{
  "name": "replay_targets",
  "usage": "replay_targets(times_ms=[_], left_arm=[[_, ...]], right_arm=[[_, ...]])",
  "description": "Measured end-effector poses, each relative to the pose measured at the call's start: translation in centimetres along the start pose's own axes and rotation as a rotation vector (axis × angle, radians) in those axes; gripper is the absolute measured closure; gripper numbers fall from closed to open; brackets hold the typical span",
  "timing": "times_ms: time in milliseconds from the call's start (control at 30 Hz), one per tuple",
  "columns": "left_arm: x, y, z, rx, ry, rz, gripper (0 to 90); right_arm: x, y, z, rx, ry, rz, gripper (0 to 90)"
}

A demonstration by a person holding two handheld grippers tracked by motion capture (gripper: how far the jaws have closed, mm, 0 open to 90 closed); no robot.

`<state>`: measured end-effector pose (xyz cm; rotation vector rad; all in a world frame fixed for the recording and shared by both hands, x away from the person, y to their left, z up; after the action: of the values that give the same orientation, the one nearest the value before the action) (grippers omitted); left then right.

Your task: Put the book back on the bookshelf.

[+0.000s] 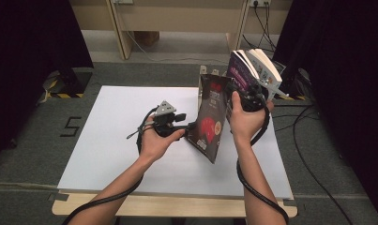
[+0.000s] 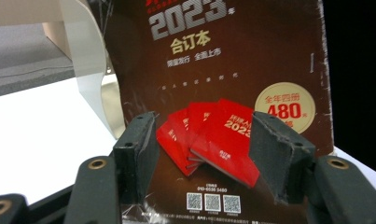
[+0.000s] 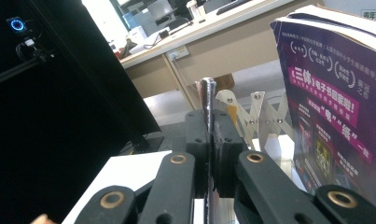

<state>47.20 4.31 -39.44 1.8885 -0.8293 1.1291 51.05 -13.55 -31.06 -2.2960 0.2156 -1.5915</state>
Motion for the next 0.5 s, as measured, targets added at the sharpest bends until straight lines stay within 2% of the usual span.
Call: replay_targets(times_ms=[300,500], left_arm=[[1.1,1.0,1.5,-0.025,0.003,0.026,40.2],[2.1,1.9,2.9,-0.065,0.002,0.028,39.8]], right_arm=[[-0.2,-0.4,0.3,-0.009,0.001,-0.003,87.6],[-0.3,-0.4,0.4,-0.017,0.002,0.0,87.6]])
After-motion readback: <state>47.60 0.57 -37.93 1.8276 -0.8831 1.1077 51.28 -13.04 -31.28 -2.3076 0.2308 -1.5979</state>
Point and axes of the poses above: each handheld gripper's, and its own axes: z roughly forward along the jaws, x roughly out of its top, y roughly to its right, the point moved 7 cm from there along z, roughly forward along the jaws, and after that the axes turned 14 degrees about -x, right-handed, at the moved point
